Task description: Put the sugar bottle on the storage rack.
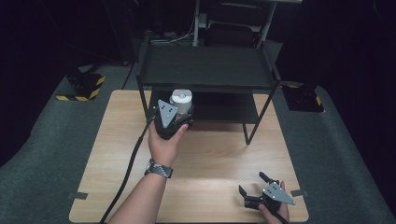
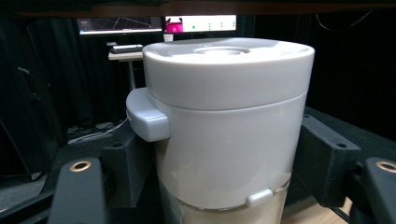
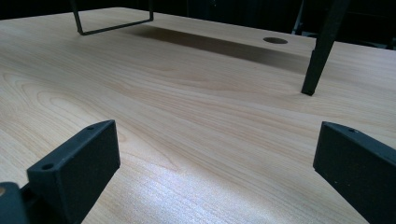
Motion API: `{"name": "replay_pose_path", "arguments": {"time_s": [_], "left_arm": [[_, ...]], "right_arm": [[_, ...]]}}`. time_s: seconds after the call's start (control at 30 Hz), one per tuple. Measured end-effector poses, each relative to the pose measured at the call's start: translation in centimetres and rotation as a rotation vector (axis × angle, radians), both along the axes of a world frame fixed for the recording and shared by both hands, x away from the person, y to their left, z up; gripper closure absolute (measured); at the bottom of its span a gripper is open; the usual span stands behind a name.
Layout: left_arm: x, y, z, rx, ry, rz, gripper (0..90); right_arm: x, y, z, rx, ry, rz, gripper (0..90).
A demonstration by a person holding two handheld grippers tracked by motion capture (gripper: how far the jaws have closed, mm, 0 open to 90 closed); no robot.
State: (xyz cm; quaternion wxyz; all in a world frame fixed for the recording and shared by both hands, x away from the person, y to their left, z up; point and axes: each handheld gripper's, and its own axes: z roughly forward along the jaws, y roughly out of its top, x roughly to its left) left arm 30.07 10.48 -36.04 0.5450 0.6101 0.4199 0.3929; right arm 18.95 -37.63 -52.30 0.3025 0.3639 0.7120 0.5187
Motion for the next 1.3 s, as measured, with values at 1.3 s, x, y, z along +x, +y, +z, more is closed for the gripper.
{"name": "replay_pose_path", "arguments": {"time_s": [1.3], "left_arm": [[6.1, -1.7, -2.4, 0.001, -0.047, 0.071, 28.1]], "right_arm": [[0.1, -0.4, -0.3, 0.027, -0.005, 0.017, 0.1]]}}
